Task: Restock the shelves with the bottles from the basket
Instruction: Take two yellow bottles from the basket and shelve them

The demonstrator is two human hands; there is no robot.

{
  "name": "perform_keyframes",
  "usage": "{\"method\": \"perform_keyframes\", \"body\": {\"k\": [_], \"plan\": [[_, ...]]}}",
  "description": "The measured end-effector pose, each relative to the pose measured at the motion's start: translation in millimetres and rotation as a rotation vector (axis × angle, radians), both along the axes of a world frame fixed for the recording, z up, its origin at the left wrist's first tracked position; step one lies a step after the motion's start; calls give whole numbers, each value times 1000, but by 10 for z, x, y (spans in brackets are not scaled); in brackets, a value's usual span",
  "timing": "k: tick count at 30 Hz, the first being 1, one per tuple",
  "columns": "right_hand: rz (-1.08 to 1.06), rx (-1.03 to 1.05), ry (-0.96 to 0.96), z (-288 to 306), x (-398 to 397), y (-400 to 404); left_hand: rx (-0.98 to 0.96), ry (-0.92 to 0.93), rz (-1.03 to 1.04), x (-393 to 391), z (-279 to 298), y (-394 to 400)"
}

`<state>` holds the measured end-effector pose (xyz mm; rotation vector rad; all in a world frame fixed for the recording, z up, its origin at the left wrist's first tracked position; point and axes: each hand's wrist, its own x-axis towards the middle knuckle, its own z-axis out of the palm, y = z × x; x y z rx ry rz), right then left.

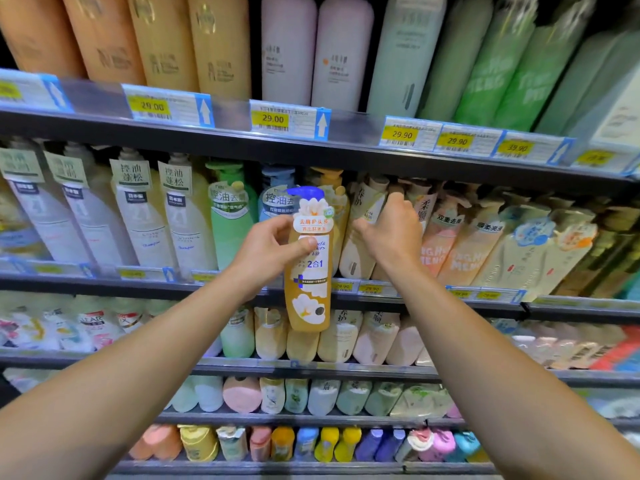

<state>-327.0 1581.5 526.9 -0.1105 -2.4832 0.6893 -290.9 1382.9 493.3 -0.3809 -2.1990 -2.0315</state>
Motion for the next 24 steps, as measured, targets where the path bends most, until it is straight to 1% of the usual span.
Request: {"method": "perform_keyframes", "body": {"k": [3, 13, 16, 20, 24], "plan": [[42, 21, -29, 38, -20, 87, -19, 7, 4, -6, -12, 42], [234, 12, -225, 174, -48, 381, -56, -6, 31, -2, 18, 161], [198, 8, -229, 178, -50, 323, -66, -5, 43, 4, 17, 186], [113, 97, -191, 177, -29, 263, -65, -15, 53, 17, 9, 201], [91, 120, -170, 152, -12, 259, -67, -17, 65, 43, 5, 195]]}}
